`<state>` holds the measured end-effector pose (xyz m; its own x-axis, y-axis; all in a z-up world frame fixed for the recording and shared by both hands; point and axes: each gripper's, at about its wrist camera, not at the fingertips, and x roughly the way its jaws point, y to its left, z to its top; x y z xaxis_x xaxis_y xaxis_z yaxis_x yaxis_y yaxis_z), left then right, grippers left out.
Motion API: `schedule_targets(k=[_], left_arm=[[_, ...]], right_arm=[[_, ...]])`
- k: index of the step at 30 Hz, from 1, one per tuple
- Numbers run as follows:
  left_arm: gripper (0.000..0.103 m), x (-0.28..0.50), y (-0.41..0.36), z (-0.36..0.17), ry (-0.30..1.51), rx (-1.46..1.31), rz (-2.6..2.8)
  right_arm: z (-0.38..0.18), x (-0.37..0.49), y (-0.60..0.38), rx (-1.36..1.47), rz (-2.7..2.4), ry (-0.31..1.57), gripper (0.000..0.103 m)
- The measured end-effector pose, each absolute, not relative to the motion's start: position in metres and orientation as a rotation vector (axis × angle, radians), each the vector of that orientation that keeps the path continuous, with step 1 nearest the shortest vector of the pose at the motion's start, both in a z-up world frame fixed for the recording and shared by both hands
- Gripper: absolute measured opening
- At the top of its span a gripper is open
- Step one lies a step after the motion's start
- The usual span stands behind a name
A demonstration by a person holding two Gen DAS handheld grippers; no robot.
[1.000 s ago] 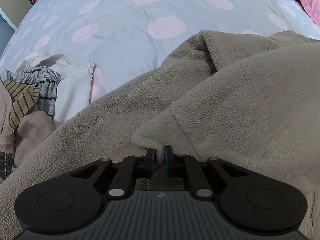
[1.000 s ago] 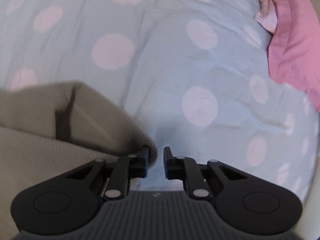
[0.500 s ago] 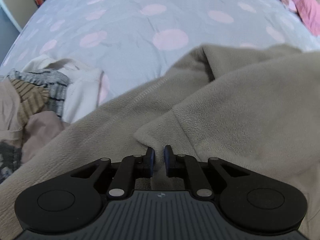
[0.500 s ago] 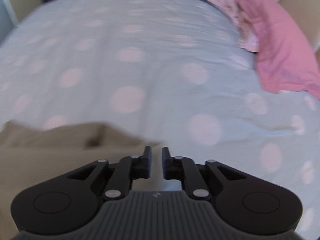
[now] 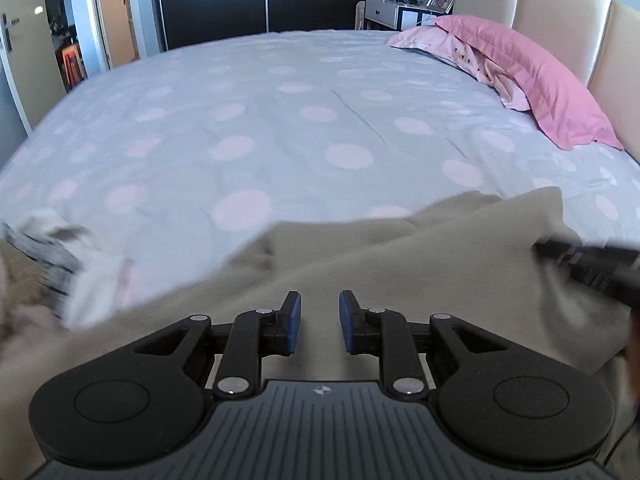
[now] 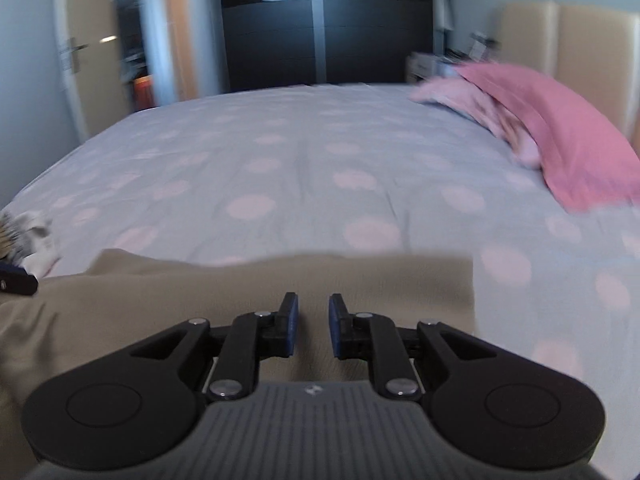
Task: Fold clothes
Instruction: 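Open both tools and release the fleece onto the bed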
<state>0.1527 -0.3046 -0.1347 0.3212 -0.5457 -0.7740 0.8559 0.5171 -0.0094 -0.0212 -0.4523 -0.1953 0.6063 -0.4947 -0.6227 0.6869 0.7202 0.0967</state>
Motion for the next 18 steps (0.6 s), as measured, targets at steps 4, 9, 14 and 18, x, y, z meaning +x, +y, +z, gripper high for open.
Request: schedule_targets(k=[4, 9, 14, 18], left_arm=[[0.019, 0.15, -0.315, -0.167, 0.83, 0.457, -0.913], [0.019, 0.147, -0.314, -0.164, 0.835, 0.453, -0.899], [0.019, 0.132, -0.29, -0.139, 0.819, 0.435, -0.914], [0.019, 0.109, -0.256, -0.119, 0.763, 0.434, -0.922]], right_arm=[[-0.229, -0.017, -0.448, 0.367, -0.691, 0.689, 0.019], [-0.238, -0.025, -0.446, 0.336, -0.646, 0.688, 0.019], [-0.224, -0.028, -0.434, 0.324, -0.652, 0.698, 0.022], [-0.207, -0.037, -0.406, 0.296, -0.611, 0.676, 0.022]])
